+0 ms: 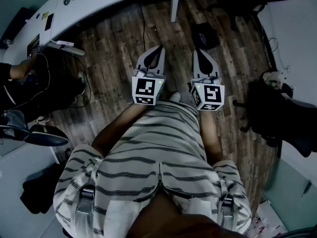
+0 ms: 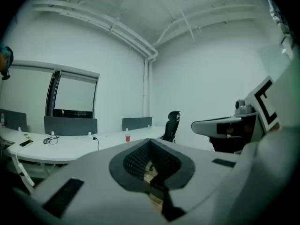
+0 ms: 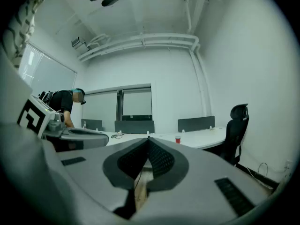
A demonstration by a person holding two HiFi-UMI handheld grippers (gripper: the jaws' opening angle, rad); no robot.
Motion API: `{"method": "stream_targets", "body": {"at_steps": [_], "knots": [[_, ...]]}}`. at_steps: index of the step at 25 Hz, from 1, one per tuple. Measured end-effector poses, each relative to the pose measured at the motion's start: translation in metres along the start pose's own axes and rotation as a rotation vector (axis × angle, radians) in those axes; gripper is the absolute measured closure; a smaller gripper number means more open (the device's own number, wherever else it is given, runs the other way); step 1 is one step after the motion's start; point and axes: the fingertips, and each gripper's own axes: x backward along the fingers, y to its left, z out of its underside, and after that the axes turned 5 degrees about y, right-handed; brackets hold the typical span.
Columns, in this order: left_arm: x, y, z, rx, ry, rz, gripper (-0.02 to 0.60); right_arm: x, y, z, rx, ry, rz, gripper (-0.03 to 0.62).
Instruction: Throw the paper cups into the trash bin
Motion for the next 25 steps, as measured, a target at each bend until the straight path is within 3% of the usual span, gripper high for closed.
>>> {"method": "stream_targets", "body": {"at_steps": [11,25], "knots": [[-0.016,-0.025,-0.001,-0.002,0.002,0.021,0.558,0.005,-0.029,0.004,-0.060,-0.020,0.001,0.585],[-0.036,-0.056,0.000,0.026,0.005,-0.005,0.558,0.007,-0.061,0.004,-0.034,-0.034,-0.037,0.585]]}}
